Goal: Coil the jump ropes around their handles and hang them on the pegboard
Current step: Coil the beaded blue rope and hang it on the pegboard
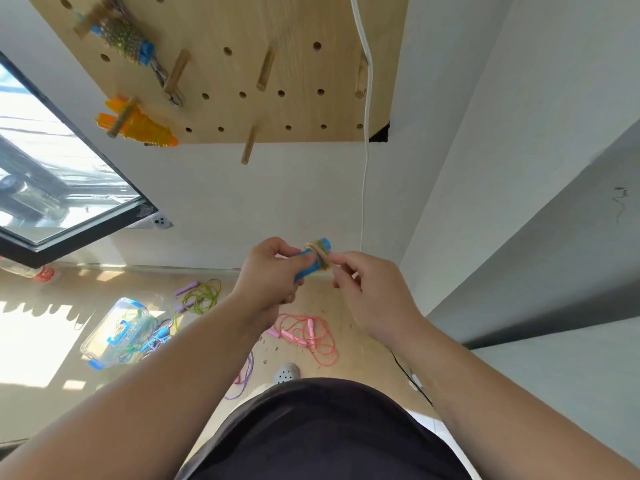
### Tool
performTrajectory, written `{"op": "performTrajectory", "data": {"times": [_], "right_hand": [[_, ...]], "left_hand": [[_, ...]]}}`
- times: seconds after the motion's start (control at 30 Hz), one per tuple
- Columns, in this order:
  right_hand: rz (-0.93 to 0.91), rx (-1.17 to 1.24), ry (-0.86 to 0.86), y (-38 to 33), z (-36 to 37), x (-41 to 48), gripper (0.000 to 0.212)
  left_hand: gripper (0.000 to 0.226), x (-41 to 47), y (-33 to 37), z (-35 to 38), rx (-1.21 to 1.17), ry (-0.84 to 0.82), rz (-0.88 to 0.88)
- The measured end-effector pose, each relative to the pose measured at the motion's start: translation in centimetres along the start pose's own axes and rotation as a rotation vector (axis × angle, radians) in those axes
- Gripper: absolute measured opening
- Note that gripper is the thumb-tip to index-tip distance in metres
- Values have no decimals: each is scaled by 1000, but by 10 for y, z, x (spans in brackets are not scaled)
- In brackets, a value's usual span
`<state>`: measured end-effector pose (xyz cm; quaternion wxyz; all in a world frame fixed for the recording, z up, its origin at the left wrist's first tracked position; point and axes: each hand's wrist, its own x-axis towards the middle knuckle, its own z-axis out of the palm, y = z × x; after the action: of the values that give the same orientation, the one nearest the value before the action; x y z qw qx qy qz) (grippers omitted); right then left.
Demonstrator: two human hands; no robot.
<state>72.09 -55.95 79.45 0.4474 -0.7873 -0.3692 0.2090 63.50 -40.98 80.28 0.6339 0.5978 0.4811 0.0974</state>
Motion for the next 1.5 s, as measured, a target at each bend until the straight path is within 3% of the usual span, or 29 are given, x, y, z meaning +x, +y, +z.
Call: {"op": "performTrajectory", "data": {"times": [0.27, 0.37, 0.47, 0.57, 0.7, 0.77, 0.9, 1.1, 1.3, 1.5], "right_hand": [[151, 457, 69, 19, 2, -12, 20], [193, 483, -71, 27, -11, -4, 12], [135, 330, -359, 36, -34, 9, 19], [25, 0, -597, 35, -53, 28, 16], [-79, -421, -759, 20, -52, 54, 10], [-101, -600, -785, 9, -48, 63, 11], [-163, -723, -583, -11, -33, 62, 21], [-168, -437, -204, -10, -9, 30, 24], [-159, -82, 96, 15, -4, 5, 30], [-255, -156, 126, 28, -1, -4, 33]], "left_hand": [[16, -19, 13, 4, -477, -215, -79], [16, -28, 15, 1, -501, -389, -69], [17, -30, 13, -8, -323, -541, -49], [20, -27, 8, -15, 2, -621, -15], [17, -27, -2, -11, 489, -653, 39], [19, -27, -11, -3, 690, -588, 105], [22, -16, -13, 0, 797, -323, 224], [26, 3, 4, -9, 397, -63, 143], [23, -6, 12, 2, 3, -180, -83], [15, -7, 7, 17, -243, -119, -102]]}}
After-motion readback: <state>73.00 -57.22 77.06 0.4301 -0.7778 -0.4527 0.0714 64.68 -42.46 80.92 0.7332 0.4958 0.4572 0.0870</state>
